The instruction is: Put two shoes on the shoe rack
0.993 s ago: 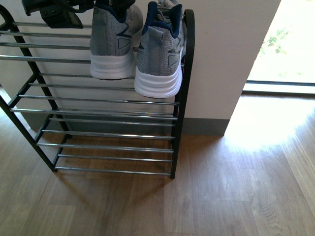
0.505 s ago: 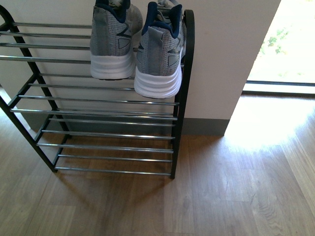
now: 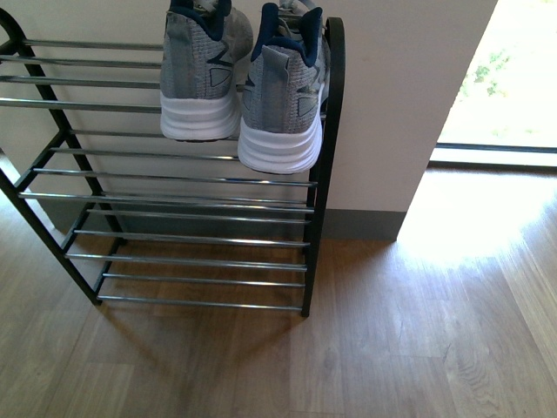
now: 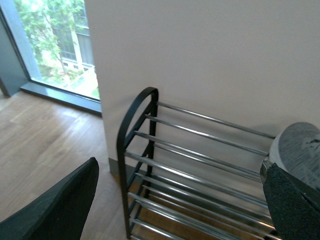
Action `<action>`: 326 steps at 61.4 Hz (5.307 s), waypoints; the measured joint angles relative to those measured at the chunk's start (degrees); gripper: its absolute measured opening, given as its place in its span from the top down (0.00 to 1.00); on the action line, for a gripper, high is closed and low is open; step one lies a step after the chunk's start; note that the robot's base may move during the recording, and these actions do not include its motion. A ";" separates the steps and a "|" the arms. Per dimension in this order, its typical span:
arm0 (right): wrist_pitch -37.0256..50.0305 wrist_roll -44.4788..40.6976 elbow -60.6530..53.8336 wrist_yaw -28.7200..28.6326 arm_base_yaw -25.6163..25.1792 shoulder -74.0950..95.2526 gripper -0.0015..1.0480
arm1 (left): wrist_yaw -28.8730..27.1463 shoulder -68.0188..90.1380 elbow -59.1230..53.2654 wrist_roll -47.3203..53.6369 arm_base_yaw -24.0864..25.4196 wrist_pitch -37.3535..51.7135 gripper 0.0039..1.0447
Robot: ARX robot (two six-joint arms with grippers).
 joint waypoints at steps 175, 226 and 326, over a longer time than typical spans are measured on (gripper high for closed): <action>0.00 0.00 0.00 0.00 0.00 -0.02 0.09 | 14.84 -65.09 -36.39 6.99 2.71 -20.98 0.85; 0.00 0.00 0.00 0.00 0.00 -0.02 0.09 | 14.82 -65.09 -36.39 7.10 2.71 -20.98 0.09; 0.00 0.00 0.00 -0.20 0.00 -0.04 0.09 | 14.78 -65.09 -36.39 7.19 2.71 -20.98 0.09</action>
